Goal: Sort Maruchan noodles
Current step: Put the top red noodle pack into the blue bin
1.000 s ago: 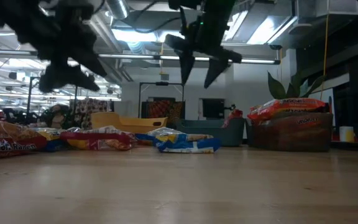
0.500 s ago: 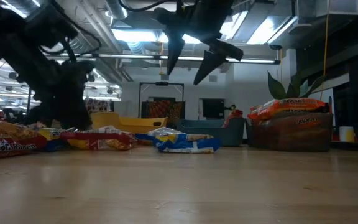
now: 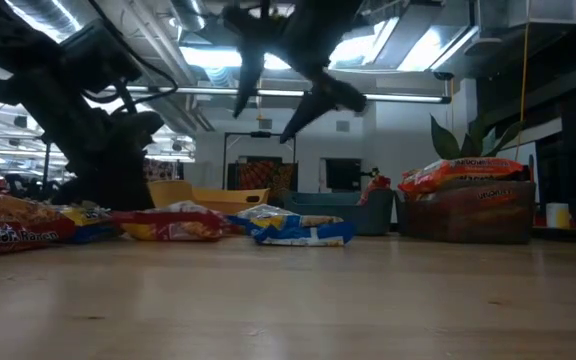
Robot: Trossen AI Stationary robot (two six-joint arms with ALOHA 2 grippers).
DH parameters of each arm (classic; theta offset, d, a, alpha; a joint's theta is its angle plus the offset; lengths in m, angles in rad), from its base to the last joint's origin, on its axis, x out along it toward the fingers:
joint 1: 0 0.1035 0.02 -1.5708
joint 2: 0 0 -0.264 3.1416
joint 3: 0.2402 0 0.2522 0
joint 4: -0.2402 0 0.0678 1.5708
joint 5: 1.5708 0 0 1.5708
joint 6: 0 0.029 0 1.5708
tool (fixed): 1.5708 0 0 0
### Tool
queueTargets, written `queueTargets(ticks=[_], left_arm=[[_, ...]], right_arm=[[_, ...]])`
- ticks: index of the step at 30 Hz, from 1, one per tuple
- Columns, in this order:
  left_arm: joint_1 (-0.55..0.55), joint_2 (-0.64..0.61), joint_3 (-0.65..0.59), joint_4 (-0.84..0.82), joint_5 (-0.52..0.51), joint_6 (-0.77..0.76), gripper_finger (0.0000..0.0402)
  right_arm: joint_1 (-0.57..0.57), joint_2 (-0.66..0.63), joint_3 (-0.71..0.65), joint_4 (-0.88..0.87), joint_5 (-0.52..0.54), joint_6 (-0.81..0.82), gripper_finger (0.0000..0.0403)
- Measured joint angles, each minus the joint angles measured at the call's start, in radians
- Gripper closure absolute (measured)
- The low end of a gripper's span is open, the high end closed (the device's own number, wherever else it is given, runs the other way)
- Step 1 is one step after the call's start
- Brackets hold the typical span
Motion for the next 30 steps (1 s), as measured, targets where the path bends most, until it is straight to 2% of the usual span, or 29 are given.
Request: queueTargets(ticks=[11,30], left_arm=[[0.005,0.015,0.002,-0.014,0.018,-0.053,0.033],[0.015,0.015,0.004,-0.033,0.044,-0.182,0.0331]], right_arm=[[-0.025,0.127,-0.002,0.192,-0.095,0.129,0.0118],[-0.067,0.14,-0.002,0.284,-0.139,0.131,0.0118]])
